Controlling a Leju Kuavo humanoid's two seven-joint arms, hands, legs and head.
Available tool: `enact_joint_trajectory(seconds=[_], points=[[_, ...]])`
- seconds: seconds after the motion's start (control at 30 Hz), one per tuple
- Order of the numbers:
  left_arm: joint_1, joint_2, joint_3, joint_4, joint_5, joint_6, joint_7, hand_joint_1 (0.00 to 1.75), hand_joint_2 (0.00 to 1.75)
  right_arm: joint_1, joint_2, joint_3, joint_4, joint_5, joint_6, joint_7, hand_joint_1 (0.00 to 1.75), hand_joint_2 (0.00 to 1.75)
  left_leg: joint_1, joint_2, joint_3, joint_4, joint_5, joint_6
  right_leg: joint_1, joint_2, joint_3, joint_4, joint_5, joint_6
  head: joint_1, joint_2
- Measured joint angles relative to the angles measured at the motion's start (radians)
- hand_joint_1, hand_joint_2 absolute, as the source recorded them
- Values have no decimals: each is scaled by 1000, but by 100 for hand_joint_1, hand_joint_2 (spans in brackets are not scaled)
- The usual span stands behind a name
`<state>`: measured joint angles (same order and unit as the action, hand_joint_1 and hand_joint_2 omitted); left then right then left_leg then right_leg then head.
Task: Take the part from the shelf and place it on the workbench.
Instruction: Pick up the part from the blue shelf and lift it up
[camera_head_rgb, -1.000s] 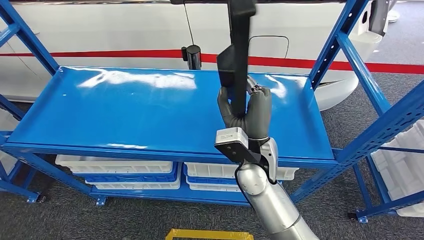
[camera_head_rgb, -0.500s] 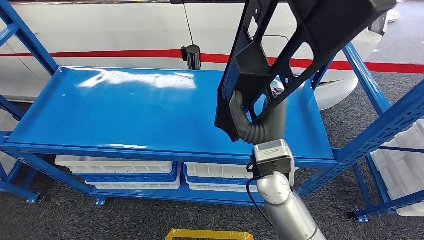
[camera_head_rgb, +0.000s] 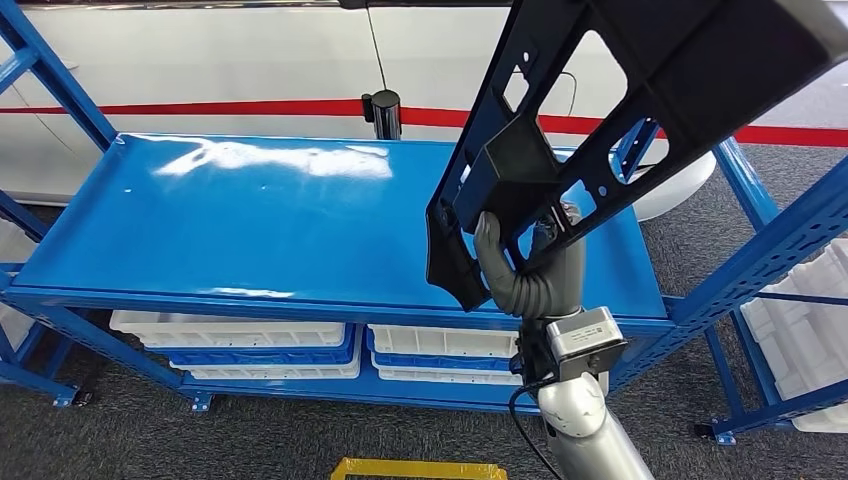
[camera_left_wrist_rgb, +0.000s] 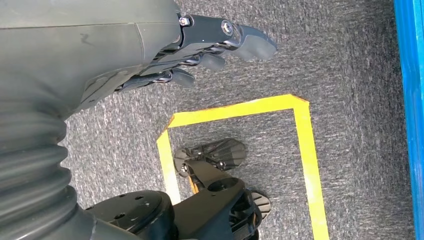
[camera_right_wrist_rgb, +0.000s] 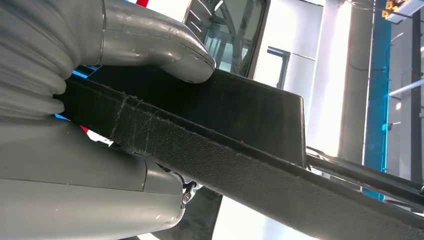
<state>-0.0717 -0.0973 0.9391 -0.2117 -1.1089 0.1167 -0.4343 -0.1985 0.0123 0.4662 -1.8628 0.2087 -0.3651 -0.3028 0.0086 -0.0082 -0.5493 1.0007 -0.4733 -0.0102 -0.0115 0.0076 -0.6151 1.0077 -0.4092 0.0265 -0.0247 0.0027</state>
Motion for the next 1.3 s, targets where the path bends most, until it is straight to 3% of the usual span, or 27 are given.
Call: enact_joint_trajectory(seconds=[0.73,0.97,1.13,1.2,1.3], points=[[12,0,22,0,9,-26,21,0,175,41,-13,-1,-18,8,-9,35,175,175,0,0,0,0,-1,0,-1,0,0,0,0,0,0,0],[14,0,28,0,7,-31,18,0,175,41,-16,-1,-15,31,-6,58,175,175,-7,0,-1,3,-5,8,-8,0,0,-1,0,2,0,0],[15,-2,31,0,1,-33,19,0,175,40,-24,-1,-12,3,20,63,175,175,-8,2,3,-2,1,23,-12,0,2,-4,1,12,-1,0],[14,-5,31,0,0,-32,19,0,175,39,-27,-3,-12,2,21,61,175,175,2,5,13,-20,14,32,-7,0,-14,27,-17,14,1,0],[15,-9,32,0,-6,-19,19,0,175,44,-35,-9,-12,3,18,52,175,175,10,7,16,-28,20,36,-9,-1,-97,203,-90,13,4,0]])
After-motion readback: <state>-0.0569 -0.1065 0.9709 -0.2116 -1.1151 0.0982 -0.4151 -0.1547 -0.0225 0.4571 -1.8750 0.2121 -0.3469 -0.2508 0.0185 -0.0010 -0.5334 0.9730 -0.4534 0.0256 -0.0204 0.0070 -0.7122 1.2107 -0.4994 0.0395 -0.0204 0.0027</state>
